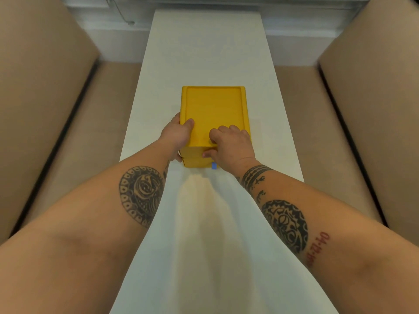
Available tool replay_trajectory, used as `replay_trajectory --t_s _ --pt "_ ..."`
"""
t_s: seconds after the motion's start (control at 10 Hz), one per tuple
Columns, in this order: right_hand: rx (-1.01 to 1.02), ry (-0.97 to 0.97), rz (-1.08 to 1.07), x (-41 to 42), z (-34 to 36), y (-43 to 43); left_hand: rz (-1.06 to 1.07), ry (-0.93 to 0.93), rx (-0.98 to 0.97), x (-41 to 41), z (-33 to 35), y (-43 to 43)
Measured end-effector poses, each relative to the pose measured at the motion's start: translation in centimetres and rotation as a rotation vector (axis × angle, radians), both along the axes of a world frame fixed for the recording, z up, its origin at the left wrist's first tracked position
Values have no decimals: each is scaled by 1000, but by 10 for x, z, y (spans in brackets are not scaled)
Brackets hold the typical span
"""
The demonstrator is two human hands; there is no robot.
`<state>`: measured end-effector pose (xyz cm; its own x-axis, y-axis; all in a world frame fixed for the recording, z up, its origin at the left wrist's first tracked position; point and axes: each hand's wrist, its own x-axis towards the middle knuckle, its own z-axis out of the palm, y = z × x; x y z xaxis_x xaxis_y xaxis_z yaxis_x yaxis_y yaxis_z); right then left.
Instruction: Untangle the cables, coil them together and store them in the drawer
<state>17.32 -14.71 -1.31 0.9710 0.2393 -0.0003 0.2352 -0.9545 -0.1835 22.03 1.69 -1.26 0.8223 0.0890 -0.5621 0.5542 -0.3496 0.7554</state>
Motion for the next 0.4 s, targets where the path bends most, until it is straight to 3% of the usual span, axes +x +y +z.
replay_trajectory --t_s 0.2,0.3,0.4 --pt "61 -13 -47 -8 1 -1 -19 33 13 -1 4 -2" --pt "211 -99 -23 -33 -4 -12 -29 50 137 0 7 -4" --pt "319 -275 59 -87 -14 -29 -73 -98 370 -1 26 -10"
